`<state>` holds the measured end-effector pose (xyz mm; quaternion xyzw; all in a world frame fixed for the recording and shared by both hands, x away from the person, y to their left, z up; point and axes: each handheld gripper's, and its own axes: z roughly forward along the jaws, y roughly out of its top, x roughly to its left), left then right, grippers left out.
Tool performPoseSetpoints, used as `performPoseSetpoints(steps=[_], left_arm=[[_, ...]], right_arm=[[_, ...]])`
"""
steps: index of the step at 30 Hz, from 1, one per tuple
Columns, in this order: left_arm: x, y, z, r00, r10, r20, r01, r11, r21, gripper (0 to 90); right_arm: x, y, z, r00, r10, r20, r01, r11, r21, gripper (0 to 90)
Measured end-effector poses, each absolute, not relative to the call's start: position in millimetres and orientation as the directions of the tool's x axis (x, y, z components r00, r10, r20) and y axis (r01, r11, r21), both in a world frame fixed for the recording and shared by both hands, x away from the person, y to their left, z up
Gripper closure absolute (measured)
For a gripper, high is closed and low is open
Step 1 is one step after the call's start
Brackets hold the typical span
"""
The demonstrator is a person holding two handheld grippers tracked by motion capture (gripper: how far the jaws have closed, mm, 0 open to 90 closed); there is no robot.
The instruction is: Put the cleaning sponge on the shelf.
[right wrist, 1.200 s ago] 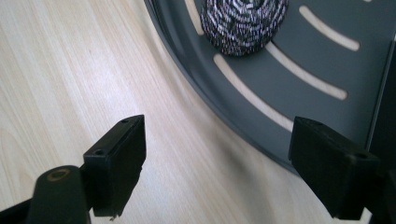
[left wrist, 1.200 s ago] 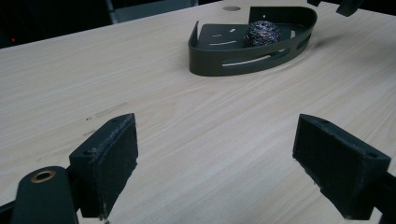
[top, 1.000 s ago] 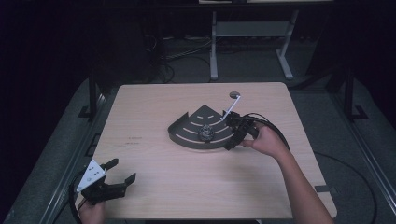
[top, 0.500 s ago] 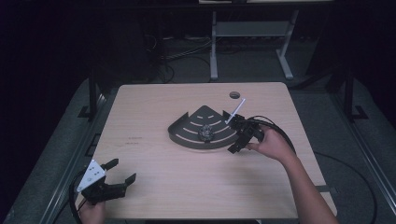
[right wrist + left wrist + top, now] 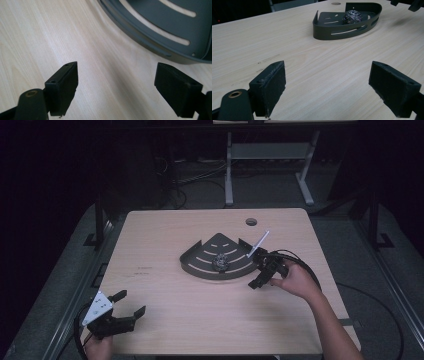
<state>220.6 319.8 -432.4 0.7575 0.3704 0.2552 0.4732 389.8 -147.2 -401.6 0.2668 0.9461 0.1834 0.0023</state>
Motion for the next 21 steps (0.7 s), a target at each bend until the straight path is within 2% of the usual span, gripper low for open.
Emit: performPoseSetpoints(steps=[21], left_arm=[[221.0, 316.7, -432.6, 0.599, 0.8, 0.041, 0.317, -0.283, 0.905, 13.5]], right_arm=[[367.6, -169.7, -417.3, -0.845, 0.523, 0.113, 0.526, 0.773, 0.353, 18.5]])
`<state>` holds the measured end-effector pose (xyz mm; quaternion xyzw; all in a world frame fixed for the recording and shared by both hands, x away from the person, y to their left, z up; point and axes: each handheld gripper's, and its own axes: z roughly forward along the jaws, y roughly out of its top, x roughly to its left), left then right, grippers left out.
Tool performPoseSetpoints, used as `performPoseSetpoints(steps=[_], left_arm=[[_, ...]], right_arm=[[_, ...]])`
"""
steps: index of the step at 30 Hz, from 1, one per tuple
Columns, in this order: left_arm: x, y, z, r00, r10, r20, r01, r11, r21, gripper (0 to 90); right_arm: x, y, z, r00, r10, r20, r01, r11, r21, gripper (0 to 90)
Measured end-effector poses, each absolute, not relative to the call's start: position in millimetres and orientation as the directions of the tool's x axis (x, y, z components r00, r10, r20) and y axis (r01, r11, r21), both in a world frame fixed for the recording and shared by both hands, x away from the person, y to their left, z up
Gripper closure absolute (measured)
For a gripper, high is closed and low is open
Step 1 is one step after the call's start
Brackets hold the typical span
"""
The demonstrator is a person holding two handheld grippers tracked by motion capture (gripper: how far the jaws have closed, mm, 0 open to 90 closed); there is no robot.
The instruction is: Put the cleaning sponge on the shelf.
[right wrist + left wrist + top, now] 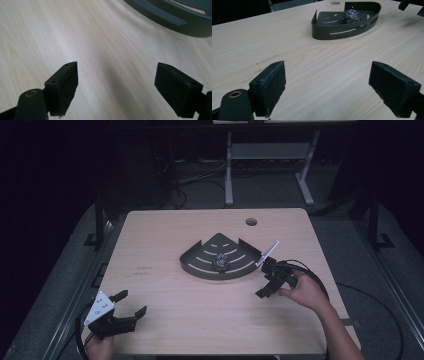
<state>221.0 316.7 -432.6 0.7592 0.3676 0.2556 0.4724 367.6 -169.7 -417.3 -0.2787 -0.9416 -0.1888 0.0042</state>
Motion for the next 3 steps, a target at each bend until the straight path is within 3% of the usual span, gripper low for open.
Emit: performPoseSetpoints(steps=[3], left_arm=[[220.8, 315.9, -432.4, 0.6, 0.799, 0.043, 0.315, -0.286, 0.905, 13.5]], right_arm=[[362.9, -170.0, -417.6, -0.847, 0.521, 0.109, 0.522, 0.772, 0.363, 18.5]])
